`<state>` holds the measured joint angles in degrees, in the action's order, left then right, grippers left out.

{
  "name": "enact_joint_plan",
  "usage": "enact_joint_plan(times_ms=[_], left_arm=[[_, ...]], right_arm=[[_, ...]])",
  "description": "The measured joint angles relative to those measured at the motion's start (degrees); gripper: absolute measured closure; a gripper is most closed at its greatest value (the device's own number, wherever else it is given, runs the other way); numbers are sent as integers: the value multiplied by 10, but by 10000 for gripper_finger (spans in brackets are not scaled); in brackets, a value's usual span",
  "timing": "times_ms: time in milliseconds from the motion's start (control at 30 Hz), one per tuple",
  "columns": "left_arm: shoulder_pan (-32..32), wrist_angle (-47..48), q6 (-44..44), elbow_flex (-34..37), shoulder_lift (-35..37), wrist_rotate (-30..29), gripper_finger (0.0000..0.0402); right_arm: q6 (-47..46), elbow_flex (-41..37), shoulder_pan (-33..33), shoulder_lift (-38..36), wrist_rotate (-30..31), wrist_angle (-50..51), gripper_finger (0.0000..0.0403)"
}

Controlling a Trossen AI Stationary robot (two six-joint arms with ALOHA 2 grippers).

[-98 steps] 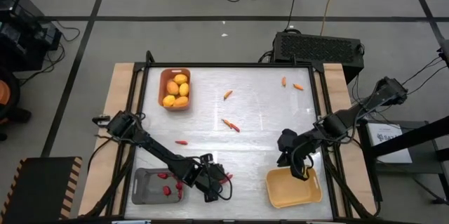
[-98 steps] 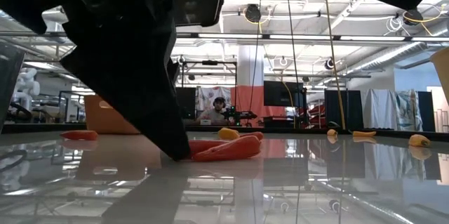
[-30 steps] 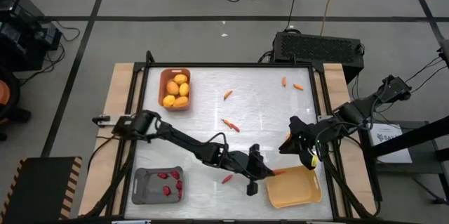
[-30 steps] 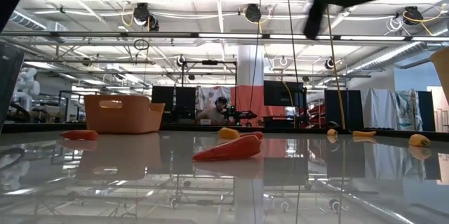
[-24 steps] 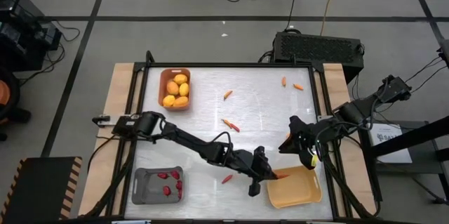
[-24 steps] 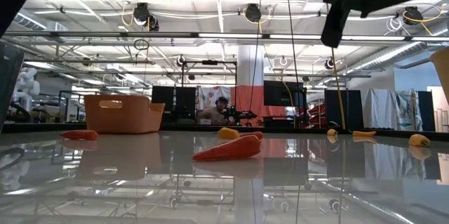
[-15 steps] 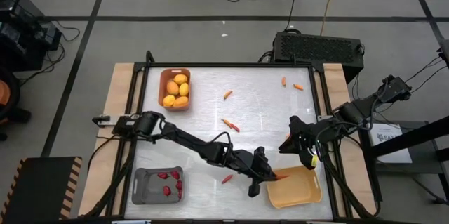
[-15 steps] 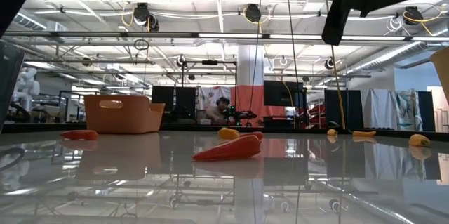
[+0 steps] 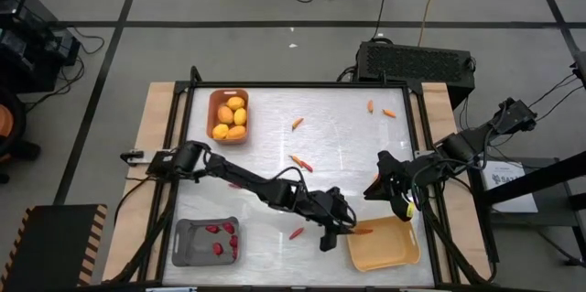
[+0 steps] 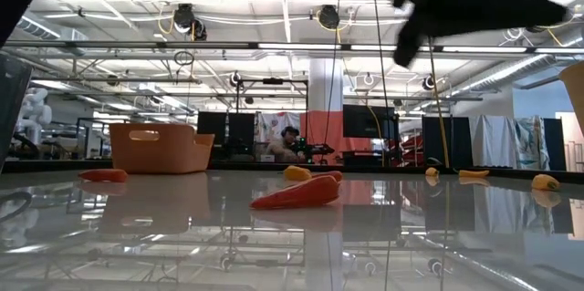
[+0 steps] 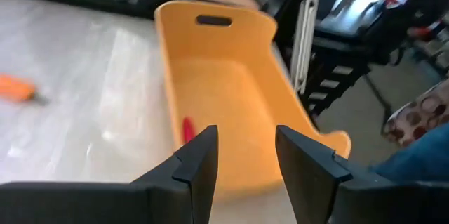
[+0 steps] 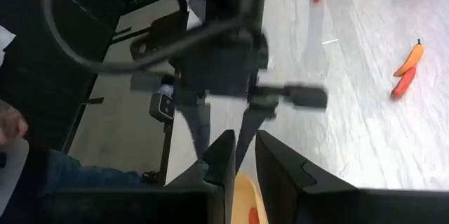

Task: Sort produce into baskets
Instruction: Put the orange chili pepper into the yellow bin

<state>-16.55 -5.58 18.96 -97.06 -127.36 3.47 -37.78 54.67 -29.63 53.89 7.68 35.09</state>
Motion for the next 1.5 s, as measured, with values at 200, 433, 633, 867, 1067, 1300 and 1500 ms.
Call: enact_joint_plan(times_ms=[200, 433, 633, 867, 1067, 1300, 1500], left_arm=[[28, 220, -34, 0, 73, -1, 252], [78, 449, -107, 0, 127, -63, 252], [134, 567, -190, 15, 127, -103, 252], [193, 540, -276, 48, 120, -118, 252], [216, 536, -332, 55, 109, -107, 252], [220, 518, -363, 54, 69, -89, 252], [221, 511, -363, 55, 39, -97, 252]], right_arm=[[0, 0, 0, 0, 0, 4, 353], [0, -1, 0, 0, 0, 7, 353], [-1, -1, 0, 0, 0, 11, 353], [0, -1, 0, 0, 0, 18, 353], [1, -1, 0, 0, 0, 47, 353], [4, -1, 0, 0, 0, 61, 353], [8, -1, 0, 0, 0, 62, 353]])
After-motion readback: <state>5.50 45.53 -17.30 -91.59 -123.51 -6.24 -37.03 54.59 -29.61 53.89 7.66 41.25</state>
